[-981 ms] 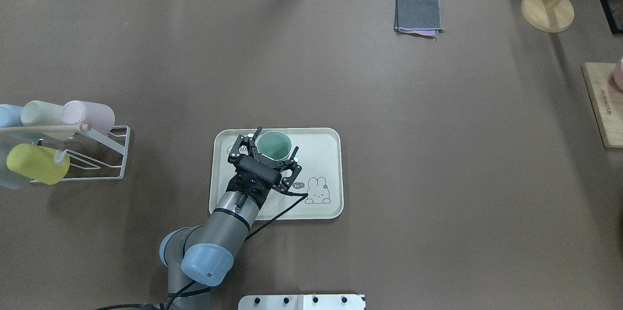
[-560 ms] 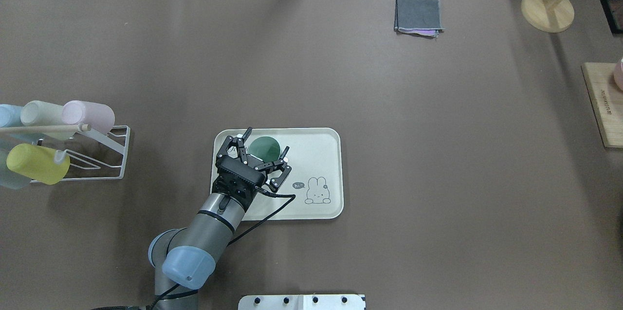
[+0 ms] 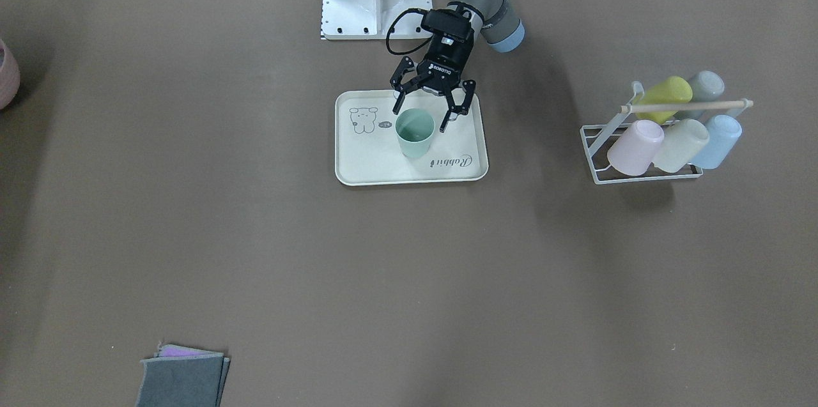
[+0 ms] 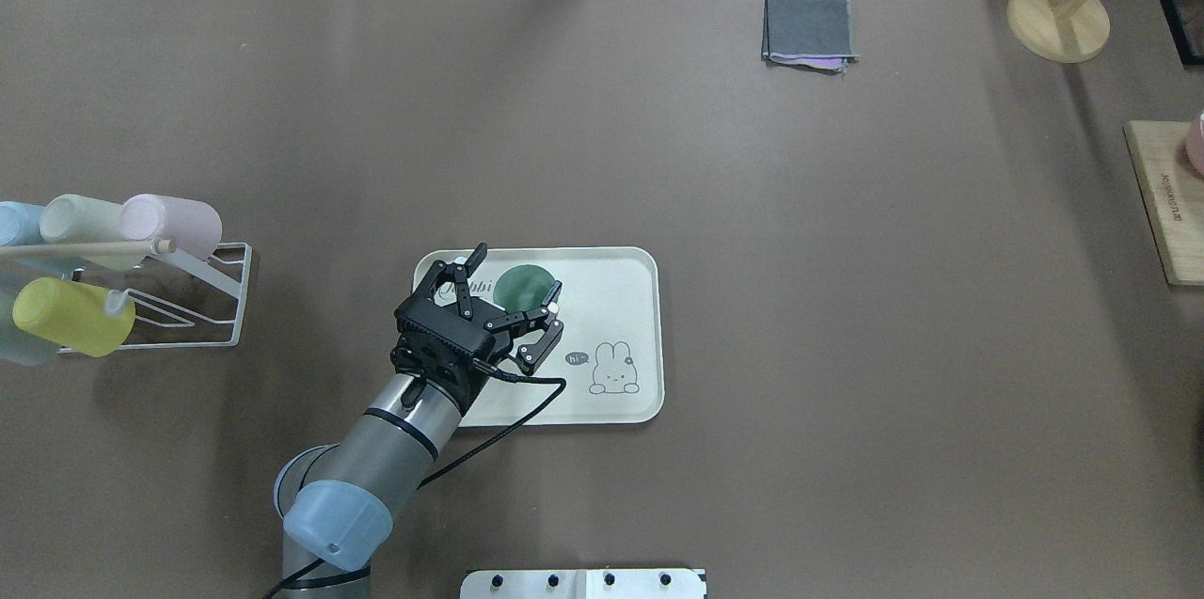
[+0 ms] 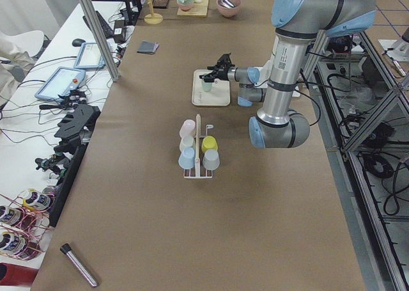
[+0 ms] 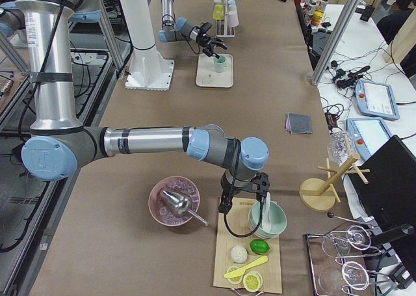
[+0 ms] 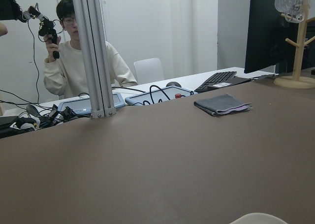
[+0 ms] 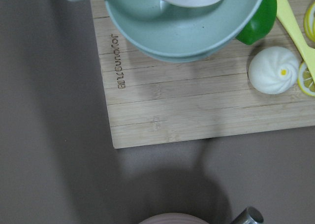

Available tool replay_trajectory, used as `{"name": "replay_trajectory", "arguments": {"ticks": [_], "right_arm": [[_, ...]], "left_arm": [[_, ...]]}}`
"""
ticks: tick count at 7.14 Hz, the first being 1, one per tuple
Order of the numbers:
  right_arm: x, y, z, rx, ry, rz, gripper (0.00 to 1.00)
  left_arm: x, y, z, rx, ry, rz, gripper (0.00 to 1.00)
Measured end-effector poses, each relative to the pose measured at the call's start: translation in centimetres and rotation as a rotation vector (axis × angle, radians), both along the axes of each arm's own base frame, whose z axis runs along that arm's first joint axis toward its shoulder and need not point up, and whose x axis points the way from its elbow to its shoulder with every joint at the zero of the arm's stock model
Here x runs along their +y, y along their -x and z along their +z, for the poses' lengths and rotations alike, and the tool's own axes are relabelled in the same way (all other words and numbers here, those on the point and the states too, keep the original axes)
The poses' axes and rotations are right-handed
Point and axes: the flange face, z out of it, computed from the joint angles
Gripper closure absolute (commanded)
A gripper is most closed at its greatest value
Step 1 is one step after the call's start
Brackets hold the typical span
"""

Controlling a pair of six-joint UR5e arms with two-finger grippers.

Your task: Pick up and place green cup on tray

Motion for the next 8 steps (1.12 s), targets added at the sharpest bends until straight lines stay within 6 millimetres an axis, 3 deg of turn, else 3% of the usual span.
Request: {"name": "replay_trajectory", "arguments": {"ticks": [2, 3, 6, 8], "right_arm": [[0.0, -0.2, -0.1, 0.000, -0.003, 0.004, 0.00], [-0.1, -0.3, -0.3, -0.001, -0.006, 0.006, 0.00], [-0.1, -0.3, -0.4, -0.002, -0.008, 0.007, 0.00], [0.0, -0.3, -0.3, -0.002, -0.007, 0.007, 0.00]], "left_arm": [[-0.1, 2.3, -1.5, 0.029, -0.011, 0.031, 0.03], [-1.3, 3.6, -1.9, 0.024, -0.009, 0.044, 0.02], [-9.3, 8.6, -3.2, -0.037, 0.040, 0.087, 0.03], [-15.9, 13.7, -3.8, -0.091, 0.117, 0.125, 0.02]]}}
